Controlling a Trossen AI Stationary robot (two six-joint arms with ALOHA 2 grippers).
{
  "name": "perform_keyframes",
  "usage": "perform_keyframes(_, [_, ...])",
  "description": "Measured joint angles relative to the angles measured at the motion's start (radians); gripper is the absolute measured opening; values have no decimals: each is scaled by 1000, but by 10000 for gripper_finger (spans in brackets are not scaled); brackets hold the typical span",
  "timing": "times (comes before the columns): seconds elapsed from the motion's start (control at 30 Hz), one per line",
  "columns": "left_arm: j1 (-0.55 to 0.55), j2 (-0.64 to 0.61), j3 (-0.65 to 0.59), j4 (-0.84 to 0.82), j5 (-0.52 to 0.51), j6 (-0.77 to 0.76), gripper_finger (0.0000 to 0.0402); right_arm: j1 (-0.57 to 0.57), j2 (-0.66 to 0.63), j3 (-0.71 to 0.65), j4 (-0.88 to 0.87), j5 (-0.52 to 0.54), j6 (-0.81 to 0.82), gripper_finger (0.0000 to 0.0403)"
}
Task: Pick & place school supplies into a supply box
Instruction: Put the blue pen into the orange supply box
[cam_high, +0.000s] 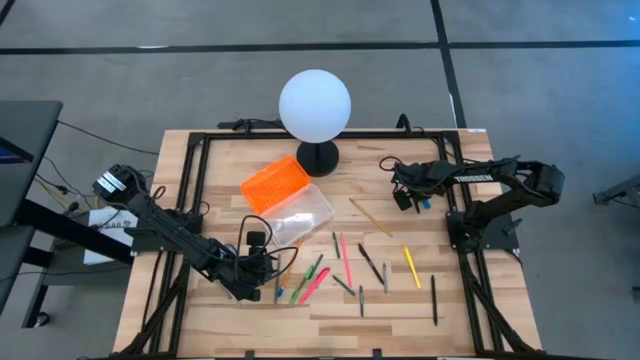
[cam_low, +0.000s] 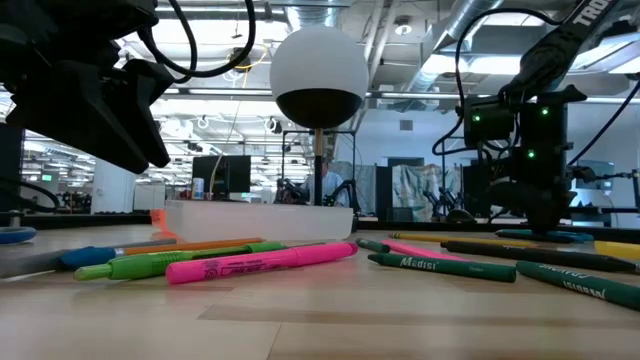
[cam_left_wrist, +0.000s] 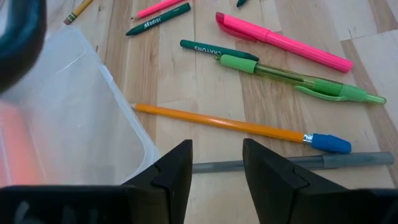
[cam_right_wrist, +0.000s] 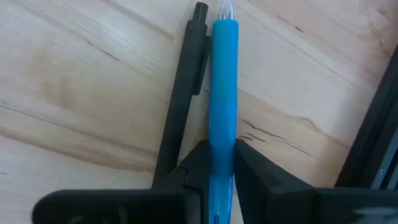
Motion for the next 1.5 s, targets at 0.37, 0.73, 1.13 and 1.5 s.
perform_keyframes(0.37, [0,0,0,-2,0,0,137,10,-66,-4,-10,5,-1,40])
perform_keyframes(0.73, [0,0,0,-2,0,2,137,97,-222,-2,-19,21,-29,39])
perform_keyframes(1.13, [0,0,8,-26,-42,6,137,283,-259,0,346,-18,-252,41])
perform_keyframes(1.5, [-44,0,91,-478,-275,-384,137,421,-175,140,711,-81,-533,41])
